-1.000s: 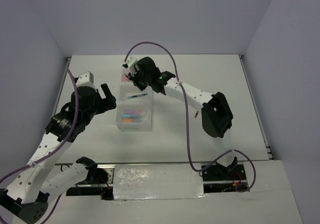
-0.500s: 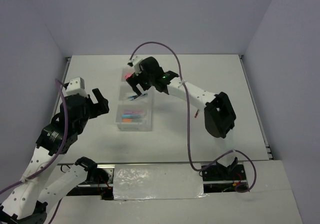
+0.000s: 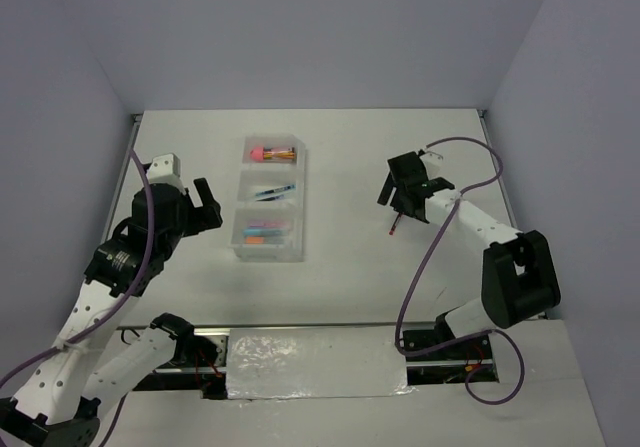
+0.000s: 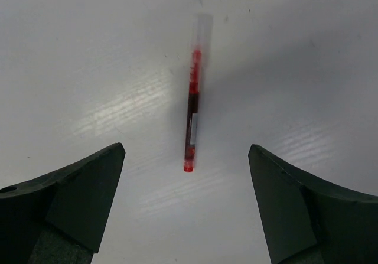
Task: Sort the stationery into containers
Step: Pick up the pen from the center of the board.
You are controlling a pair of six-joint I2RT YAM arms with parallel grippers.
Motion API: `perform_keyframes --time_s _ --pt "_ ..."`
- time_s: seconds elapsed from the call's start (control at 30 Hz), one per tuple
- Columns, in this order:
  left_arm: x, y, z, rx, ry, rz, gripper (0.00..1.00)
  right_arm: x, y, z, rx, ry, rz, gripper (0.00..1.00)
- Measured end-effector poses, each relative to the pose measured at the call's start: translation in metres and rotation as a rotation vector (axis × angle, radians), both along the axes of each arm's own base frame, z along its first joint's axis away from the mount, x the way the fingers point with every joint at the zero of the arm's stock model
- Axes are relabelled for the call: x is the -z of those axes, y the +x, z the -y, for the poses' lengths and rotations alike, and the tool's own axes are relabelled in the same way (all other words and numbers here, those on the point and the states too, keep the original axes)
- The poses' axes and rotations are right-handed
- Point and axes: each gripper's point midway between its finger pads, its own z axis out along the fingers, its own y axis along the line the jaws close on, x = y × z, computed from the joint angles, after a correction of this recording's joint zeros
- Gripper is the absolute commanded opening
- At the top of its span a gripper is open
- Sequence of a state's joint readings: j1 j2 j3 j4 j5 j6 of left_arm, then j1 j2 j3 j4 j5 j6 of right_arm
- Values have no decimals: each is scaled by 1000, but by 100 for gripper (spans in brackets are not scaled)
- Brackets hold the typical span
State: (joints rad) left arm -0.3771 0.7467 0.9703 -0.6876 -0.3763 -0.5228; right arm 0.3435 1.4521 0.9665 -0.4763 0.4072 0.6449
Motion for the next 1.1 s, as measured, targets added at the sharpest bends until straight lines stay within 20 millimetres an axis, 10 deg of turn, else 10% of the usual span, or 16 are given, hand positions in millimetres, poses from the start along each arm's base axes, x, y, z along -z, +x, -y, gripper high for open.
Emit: perform_keyframes --time_s 0.4,0.47,0.53,0.77,0.93,1.1 --pt "2 -4 4 29 -16 0 99 63 2 -3 83 19 -148 76" --pt "2 -5 5 35 -18 1 99 79 4 -1 89 13 -194 56" --pt "2 -5 5 37 -19 1 99 77 14 -3 85 17 -189 6" --pt "2 -5 5 48 -7 0 99 77 20 -17 0 54 -195 0" --pt "2 -5 5 46 -6 2 99 52 30 -92 -429 96 -121 0" --pt "-3 -7 0 29 -11 26 99 -34 33 -236 -1080 -23 163 0"
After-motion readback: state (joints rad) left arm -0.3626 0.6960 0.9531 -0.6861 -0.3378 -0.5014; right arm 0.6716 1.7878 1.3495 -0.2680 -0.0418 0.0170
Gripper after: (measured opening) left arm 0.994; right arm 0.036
